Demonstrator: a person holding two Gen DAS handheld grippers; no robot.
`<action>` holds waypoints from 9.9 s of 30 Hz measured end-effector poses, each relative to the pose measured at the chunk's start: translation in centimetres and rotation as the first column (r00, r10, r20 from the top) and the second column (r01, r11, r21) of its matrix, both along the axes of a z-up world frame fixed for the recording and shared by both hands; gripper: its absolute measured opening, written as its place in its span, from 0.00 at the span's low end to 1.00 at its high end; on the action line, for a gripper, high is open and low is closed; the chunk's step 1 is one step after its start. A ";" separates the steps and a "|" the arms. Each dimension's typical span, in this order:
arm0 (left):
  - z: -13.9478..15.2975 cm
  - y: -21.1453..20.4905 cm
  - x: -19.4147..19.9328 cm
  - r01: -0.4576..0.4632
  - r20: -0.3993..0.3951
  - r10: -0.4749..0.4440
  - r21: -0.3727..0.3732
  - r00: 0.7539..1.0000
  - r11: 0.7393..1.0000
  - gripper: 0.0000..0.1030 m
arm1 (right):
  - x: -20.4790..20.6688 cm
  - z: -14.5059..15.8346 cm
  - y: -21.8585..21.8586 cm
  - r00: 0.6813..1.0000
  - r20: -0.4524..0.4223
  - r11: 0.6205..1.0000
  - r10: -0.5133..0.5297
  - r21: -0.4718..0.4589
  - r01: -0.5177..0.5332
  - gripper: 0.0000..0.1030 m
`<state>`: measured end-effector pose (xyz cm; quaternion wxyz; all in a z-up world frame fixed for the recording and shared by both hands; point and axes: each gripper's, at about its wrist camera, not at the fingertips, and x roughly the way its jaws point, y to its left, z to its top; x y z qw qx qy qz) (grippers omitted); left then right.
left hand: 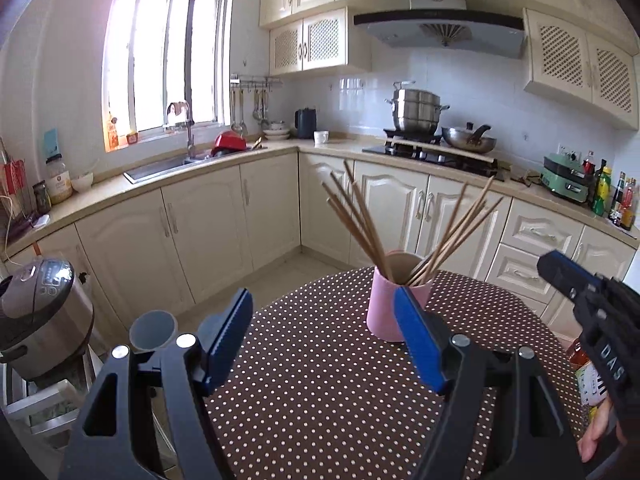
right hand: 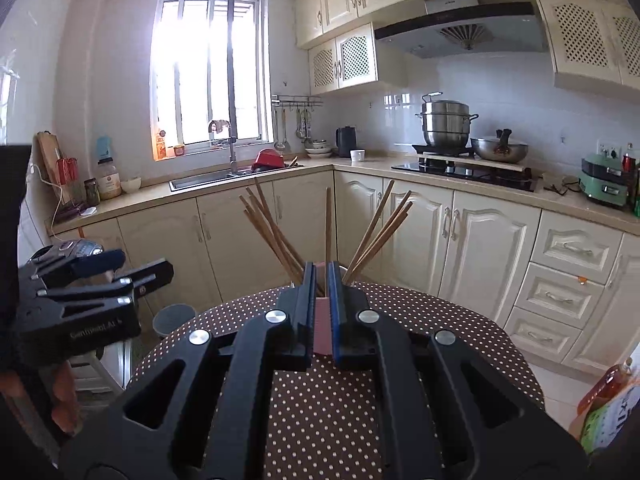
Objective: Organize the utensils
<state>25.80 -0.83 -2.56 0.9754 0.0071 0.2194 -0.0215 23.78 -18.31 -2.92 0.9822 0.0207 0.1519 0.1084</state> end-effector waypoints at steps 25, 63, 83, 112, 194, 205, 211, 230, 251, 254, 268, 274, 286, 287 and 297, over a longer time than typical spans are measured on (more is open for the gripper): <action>6.1 0.1 -18.2 0.030 0.248 -0.030 0.003 0.968 1.000 0.80 | -16.6 4.4 -0.2 0.980 0.189 0.997 -0.068 0.040 0.062 0.61; 7.4 0.6 -23.5 -0.012 0.366 0.001 0.026 0.931 1.000 0.89 | -20.1 6.4 2.1 0.969 0.248 1.000 -0.016 -0.007 0.019 0.94; 6.1 1.6 -17.8 -0.016 0.291 0.016 -0.004 0.957 1.000 0.89 | -16.2 5.6 2.9 0.981 0.194 0.999 -0.018 -0.024 0.023 0.94; 5.4 1.0 -16.4 -0.024 0.272 0.017 0.022 0.962 0.999 0.89 | -14.7 4.8 2.6 0.987 0.161 1.000 -0.007 -0.020 0.010 0.94; 5.3 0.8 -16.6 -0.038 0.262 0.026 0.038 0.965 0.999 0.89 | -14.8 4.4 3.0 0.989 0.147 1.000 -0.009 -0.020 0.012 0.94; 5.5 0.8 -16.6 -0.037 0.264 0.024 0.041 0.964 0.998 0.89 | -14.8 4.4 3.0 0.989 0.145 1.000 -0.007 -0.021 0.010 0.94; 5.5 0.8 -16.6 -0.035 0.261 0.022 0.044 0.965 0.998 0.89 | -14.7 4.4 3.1 0.990 0.142 1.000 -0.005 -0.021 0.008 0.94; 5.3 0.9 -16.5 -0.032 0.257 0.018 0.049 0.966 0.998 0.89 | -14.5 4.4 2.6 0.991 0.134 1.000 -0.005 -0.019 0.007 0.94; 4.8 1.0 -16.4 -0.032 0.252 0.018 0.051 0.968 0.998 0.89 | -14.5 4.1 2.5 0.992 0.129 1.000 -0.004 -0.020 0.007 0.94; 4.8 1.0 -16.4 -0.033 0.251 0.019 0.052 0.968 0.998 0.89 | -14.5 4.2 2.6 0.992 0.128 1.000 -0.004 -0.020 0.007 0.94; 4.8 1.0 -16.4 -0.032 0.251 0.018 0.051 0.968 0.998 0.89 | -14.4 3.9 2.5 0.992 0.125 1.000 -0.002 -0.022 0.005 0.94; 4.7 1.0 -16.4 -0.034 0.248 0.019 0.053 0.969 0.998 0.89 | -14.4 3.8 2.5 0.992 0.124 1.000 -0.001 -0.021 0.004 0.94; 4.4 1.0 -16.4 -0.034 0.248 0.020 0.055 0.969 0.998 0.89 | -14.4 3.7 2.5 0.992 0.127 1.000 -0.004 -0.021 0.007 0.94; 4.4 1.0 -16.4 -0.035 0.248 0.020 0.055 0.969 0.998 0.89 | -14.4 3.7 2.5 0.992 0.127 1.000 -0.004 -0.021 0.007 0.94; 4.4 1.1 -16.4 -0.035 0.248 0.021 0.055 0.968 0.998 0.89 | -14.4 3.8 2.5 0.992 0.126 1.000 -0.003 -0.020 0.005 0.94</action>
